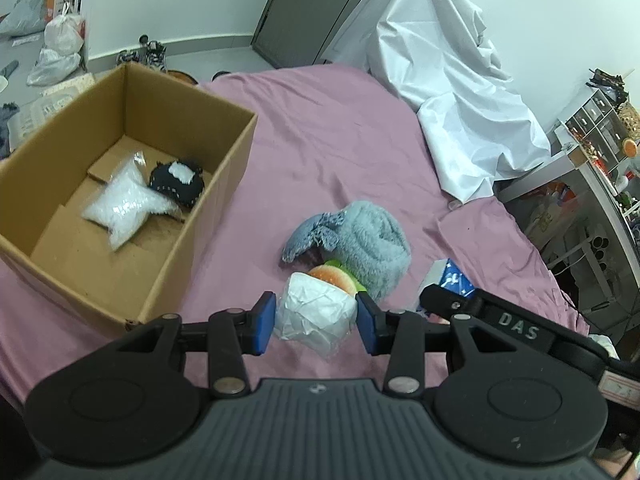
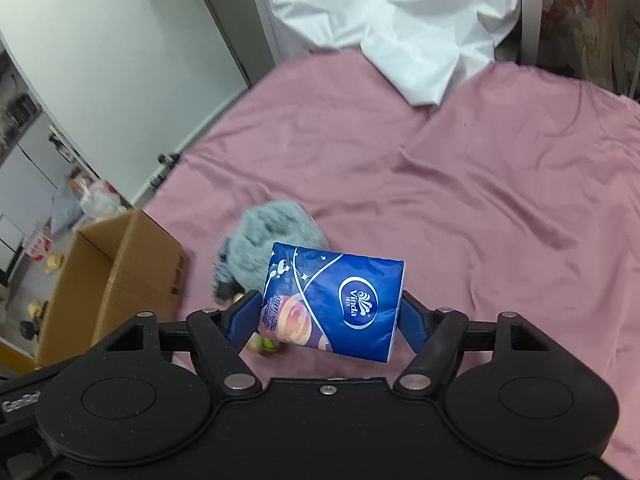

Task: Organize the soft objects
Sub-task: 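Carry the paper ball and tissue pack over the cardboard box with both grippers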

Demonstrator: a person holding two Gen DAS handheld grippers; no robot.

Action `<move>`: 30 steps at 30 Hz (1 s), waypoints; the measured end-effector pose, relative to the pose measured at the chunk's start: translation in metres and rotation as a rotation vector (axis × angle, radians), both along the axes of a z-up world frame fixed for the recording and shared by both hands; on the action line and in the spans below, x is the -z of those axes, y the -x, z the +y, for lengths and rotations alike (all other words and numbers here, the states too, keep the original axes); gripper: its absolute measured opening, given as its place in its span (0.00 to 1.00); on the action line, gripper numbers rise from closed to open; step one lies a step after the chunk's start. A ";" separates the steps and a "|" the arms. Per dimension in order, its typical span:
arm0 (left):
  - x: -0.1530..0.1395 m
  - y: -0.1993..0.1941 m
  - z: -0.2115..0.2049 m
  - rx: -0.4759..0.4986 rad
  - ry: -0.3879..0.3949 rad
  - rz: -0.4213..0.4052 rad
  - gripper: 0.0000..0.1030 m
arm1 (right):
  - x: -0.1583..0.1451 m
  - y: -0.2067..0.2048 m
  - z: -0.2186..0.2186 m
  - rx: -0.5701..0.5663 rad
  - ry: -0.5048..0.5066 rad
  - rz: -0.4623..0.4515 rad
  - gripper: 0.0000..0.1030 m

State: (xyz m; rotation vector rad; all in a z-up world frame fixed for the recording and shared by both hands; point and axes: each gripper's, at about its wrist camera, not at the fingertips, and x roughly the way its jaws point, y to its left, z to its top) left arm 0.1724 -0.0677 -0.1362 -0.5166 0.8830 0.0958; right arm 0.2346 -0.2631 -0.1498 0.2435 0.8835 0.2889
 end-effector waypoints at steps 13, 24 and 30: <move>-0.030 0.009 0.010 -0.012 -0.045 -0.051 0.41 | -0.041 0.019 0.001 -0.016 -0.093 -0.155 0.68; -0.049 0.015 0.038 -0.067 -0.070 -0.087 0.41 | -0.063 0.031 0.030 -0.108 -0.096 -0.234 0.68; -0.051 0.017 0.063 -0.108 -0.070 -0.090 0.41 | -0.068 0.036 0.048 -0.137 -0.105 -0.260 0.68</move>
